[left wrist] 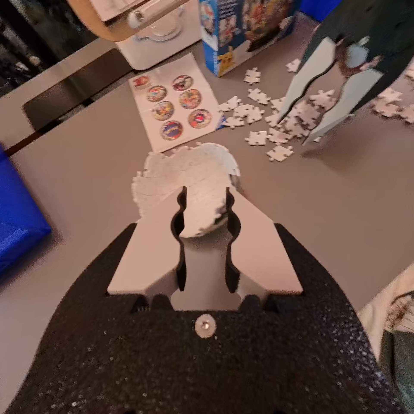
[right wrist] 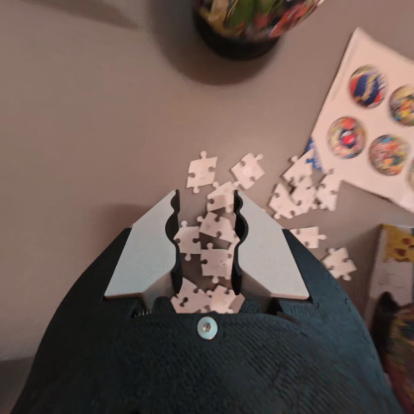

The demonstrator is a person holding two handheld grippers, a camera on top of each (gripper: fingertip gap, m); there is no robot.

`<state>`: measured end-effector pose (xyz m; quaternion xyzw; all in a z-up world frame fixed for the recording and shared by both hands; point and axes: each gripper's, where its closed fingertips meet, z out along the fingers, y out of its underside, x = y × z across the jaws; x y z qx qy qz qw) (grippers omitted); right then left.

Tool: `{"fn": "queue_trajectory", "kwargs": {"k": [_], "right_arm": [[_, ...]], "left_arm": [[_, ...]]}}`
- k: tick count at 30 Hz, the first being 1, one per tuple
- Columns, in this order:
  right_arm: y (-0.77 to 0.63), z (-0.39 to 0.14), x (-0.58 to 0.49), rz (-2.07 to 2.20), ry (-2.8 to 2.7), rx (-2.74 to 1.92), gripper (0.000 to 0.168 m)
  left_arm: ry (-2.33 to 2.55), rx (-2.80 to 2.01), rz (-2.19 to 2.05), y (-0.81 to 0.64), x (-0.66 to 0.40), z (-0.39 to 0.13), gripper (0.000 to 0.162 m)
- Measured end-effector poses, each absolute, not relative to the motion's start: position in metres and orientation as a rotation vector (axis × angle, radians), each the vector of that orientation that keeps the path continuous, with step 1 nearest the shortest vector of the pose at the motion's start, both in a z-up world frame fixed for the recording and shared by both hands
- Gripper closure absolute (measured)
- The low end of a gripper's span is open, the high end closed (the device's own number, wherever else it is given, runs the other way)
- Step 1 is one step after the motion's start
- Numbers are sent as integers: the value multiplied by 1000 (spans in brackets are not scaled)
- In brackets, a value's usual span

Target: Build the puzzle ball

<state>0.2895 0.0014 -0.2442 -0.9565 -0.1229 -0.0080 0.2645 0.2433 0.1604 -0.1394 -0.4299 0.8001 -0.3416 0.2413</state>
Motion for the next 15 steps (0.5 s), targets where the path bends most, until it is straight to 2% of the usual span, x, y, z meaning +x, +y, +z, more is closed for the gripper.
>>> {"fn": "queue_trajectory", "kwargs": {"k": [4, 11, 13, 15], "right_arm": [[10, -262, 274, 0, -326, -2565, 125], [21, -264, 280, -10, -241, -2595, 128], [21, -265, 277, 76, -192, -2597, 141], [22, -265, 279, 92, -161, -2591, 144]], "left_arm": [[2270, -1146, -1032, 127, 211, -167, 133], [2347, -1195, -1108, 103, 174, -204, 133], [2342, -1210, -1154, 100, 170, -204, 133], [2336, -1215, -1192, 98, 168, -202, 133]]}}
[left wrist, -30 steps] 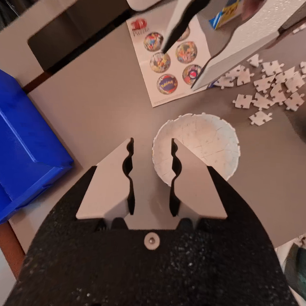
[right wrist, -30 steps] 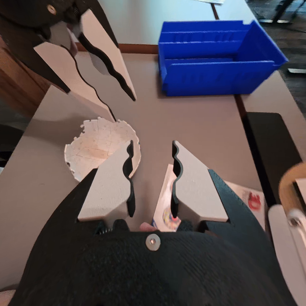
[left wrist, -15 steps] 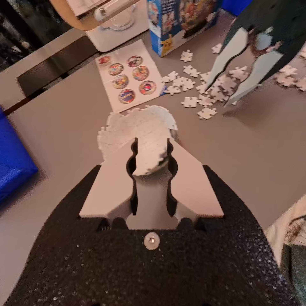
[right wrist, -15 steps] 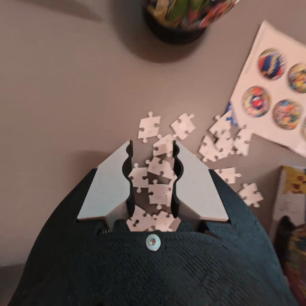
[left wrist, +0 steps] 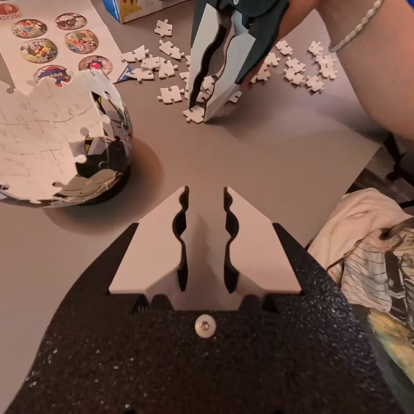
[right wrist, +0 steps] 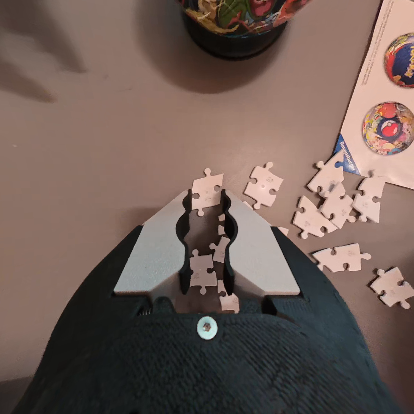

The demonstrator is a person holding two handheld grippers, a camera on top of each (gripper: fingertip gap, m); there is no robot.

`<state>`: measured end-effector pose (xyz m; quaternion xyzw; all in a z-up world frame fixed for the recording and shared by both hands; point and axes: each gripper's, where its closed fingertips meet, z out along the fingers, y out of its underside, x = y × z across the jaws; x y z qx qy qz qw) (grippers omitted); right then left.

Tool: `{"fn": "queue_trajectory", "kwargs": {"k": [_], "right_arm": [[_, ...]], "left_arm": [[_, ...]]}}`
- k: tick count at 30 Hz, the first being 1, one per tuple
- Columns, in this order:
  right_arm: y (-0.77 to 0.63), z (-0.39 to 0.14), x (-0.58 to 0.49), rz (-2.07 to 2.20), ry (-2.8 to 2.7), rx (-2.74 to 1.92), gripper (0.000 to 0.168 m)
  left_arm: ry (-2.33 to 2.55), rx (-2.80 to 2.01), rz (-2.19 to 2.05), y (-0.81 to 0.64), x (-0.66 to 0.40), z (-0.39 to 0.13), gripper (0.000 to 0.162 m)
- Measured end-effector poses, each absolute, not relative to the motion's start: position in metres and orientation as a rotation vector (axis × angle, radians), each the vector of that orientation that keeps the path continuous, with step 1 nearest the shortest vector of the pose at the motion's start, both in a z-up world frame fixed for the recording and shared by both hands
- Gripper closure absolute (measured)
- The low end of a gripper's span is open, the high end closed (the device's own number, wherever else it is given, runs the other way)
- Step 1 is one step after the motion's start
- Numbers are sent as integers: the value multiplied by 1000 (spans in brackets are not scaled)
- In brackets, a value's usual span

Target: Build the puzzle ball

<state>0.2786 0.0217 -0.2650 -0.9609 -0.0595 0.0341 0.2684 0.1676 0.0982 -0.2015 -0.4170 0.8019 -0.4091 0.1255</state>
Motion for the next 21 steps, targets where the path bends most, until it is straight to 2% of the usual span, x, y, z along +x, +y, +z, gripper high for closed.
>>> {"fn": "queue_trajectory", "kwargs": {"k": [4, 8, 15, 21], "right_arm": [[23, -265, 279, -9, -182, -2580, 144], [24, -255, 285, -280, -257, -2540, 144], [68, -164, 256, -734, -388, -2055, 144], [93, -114, 231, -972, -481, -1824, 144]], "left_arm": [[2333, -1168, -1201, 97, 165, -196, 134], [2309, -1128, -1190, 101, 168, -187, 134], [2214, -1097, -1172, 116, 195, -145, 137], [2275, -1101, -1288, 109, 219, -110, 137]]}}
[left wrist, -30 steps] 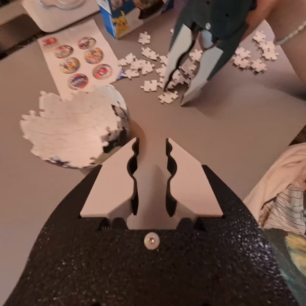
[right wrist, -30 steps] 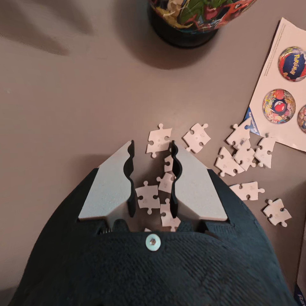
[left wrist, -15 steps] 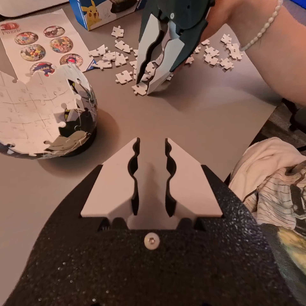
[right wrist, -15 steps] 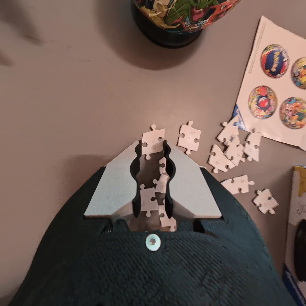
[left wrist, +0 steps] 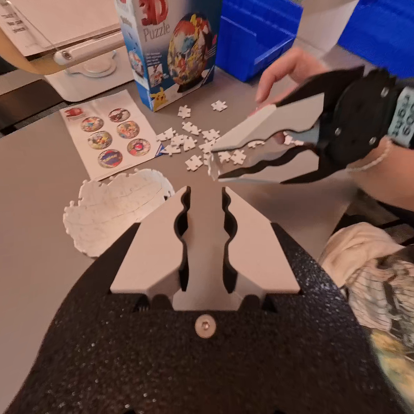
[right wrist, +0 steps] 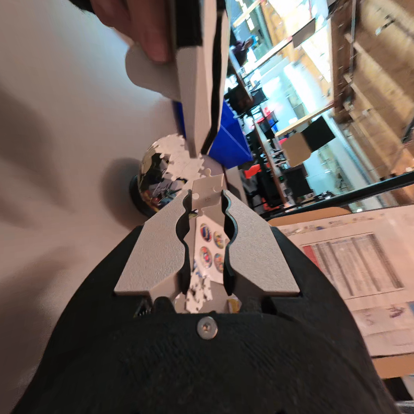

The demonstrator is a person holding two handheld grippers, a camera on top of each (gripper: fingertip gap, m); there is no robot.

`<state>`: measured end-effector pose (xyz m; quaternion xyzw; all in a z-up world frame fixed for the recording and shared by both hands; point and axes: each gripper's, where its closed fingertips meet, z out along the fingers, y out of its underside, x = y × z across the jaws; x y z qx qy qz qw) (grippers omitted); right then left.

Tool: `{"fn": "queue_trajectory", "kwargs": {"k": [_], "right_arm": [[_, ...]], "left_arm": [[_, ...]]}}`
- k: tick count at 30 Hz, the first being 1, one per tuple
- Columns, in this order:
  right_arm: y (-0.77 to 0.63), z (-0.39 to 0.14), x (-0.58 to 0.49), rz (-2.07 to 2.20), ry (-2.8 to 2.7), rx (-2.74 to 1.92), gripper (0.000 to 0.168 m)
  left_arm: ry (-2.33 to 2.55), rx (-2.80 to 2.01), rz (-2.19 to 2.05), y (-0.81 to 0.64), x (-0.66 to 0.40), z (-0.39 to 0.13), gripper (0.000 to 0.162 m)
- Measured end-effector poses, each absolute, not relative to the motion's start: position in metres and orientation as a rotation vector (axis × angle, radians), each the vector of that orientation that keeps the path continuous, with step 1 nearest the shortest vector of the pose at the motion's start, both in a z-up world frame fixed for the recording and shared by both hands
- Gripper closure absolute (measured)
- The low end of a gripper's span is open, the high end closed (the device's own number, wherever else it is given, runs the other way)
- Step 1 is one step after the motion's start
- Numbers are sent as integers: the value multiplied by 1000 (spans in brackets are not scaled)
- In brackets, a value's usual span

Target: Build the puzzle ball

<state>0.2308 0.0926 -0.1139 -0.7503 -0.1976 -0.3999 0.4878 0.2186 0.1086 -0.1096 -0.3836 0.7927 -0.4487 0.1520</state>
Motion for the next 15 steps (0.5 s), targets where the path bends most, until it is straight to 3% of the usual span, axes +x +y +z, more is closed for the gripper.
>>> {"fn": "queue_trajectory", "kwargs": {"k": [6, 8, 11, 15], "right_arm": [[109, -88, 221, -1010, -497, -1725, 144], [113, -86, 225, -1037, -513, -1719, 144], [120, -81, 231, -985, -513, -1708, 153], [120, -75, 263, -670, -297, -1769, 126]], "left_arm": [[2353, -1045, -1297, 104, 228, -94, 139], [2358, -1011, -1289, 105, 230, -89, 161], [2357, -980, -1190, 119, 237, -90, 162], [2332, -997, -1114, 154, 253, -86, 162]]}}
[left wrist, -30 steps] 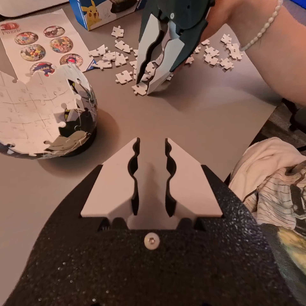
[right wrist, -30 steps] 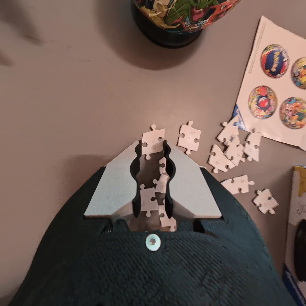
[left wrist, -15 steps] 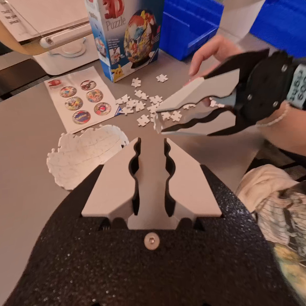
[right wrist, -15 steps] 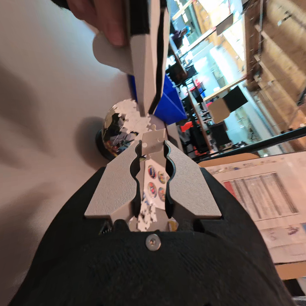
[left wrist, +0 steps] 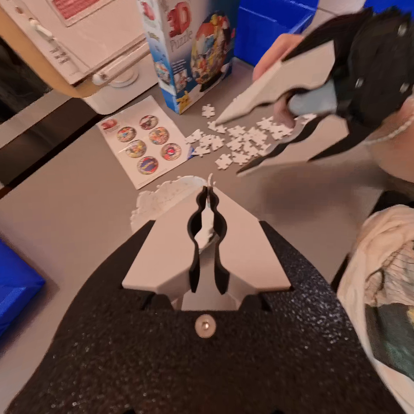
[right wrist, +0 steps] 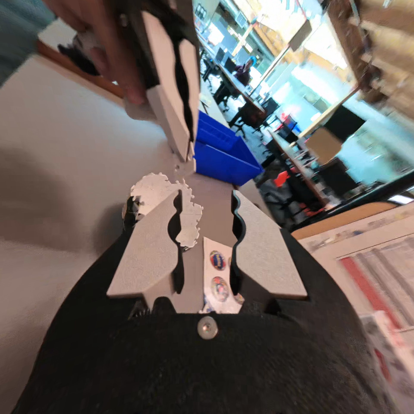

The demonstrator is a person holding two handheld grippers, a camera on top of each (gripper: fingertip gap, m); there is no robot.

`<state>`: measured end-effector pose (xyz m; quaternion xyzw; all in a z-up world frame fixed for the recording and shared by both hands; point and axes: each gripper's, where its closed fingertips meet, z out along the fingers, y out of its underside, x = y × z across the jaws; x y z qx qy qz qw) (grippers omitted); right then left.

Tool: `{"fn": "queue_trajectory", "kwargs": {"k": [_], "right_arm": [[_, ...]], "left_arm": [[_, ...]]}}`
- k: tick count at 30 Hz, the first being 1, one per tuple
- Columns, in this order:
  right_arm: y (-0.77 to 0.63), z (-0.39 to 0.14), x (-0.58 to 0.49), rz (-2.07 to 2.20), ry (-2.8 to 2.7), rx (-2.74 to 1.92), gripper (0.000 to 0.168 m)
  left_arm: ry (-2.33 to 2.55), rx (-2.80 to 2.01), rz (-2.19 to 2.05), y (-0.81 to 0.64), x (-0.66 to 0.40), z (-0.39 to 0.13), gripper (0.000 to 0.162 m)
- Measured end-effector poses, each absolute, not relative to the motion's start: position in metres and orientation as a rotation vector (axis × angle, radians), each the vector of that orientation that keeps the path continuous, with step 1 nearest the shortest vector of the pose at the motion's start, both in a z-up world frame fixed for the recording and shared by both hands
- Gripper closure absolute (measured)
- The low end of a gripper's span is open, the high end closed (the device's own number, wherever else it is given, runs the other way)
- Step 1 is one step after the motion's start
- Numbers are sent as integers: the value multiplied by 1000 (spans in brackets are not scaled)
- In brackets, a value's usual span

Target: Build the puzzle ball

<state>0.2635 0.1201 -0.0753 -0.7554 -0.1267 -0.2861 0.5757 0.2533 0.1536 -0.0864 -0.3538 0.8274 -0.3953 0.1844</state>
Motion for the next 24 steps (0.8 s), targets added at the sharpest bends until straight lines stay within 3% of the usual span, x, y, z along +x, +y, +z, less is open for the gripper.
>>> {"fn": "queue_trajectory", "kwargs": {"k": [5, 17, 24], "right_arm": [[131, -67, 307, -312, -83, -1774, 128], [204, -162, 330, 117, -219, -2077, 113], [215, -183, 338, 221, -268, -2158, 115]], "left_arm": [[2352, -1051, -1021, 195, 280, -94, 162], [2565, -1053, -778, 217, 324, -150, 162], [2632, -967, -723, 214, 332, -167, 162]]}}
